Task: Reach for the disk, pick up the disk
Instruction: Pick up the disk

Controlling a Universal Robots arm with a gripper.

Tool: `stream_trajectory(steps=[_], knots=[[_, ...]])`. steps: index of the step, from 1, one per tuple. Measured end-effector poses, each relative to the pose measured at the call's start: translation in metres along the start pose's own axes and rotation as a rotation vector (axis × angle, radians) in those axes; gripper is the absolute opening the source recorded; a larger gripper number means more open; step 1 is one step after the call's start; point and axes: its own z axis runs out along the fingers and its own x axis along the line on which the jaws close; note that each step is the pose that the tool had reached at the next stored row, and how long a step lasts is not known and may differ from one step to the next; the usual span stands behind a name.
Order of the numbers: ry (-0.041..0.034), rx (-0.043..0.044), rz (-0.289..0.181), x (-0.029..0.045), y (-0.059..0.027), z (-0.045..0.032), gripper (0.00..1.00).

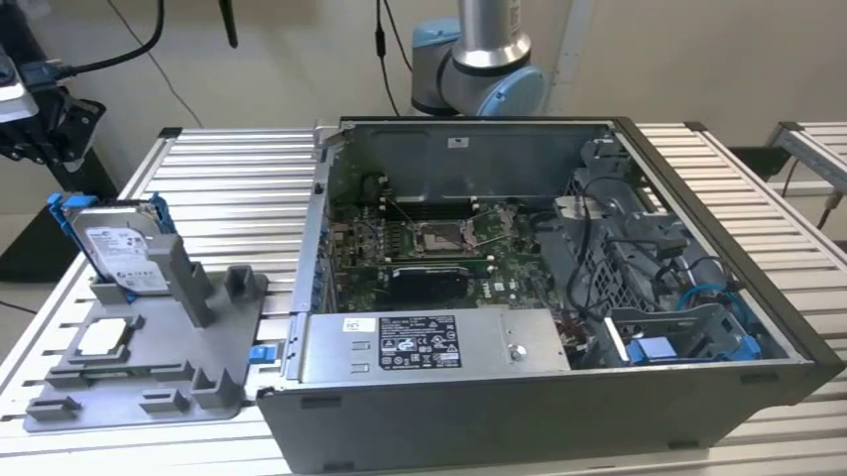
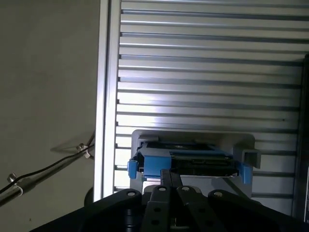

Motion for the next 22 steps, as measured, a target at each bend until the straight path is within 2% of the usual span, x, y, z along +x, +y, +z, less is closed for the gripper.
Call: stream_trajectory(steps=[5, 22], knots=[[0.0006, 0.0, -0.016, 0.0, 0.0, 0.0, 0.0], [0.0073, 0.0002, -0.191, 0.0, 0.0, 0.0, 0.0]])
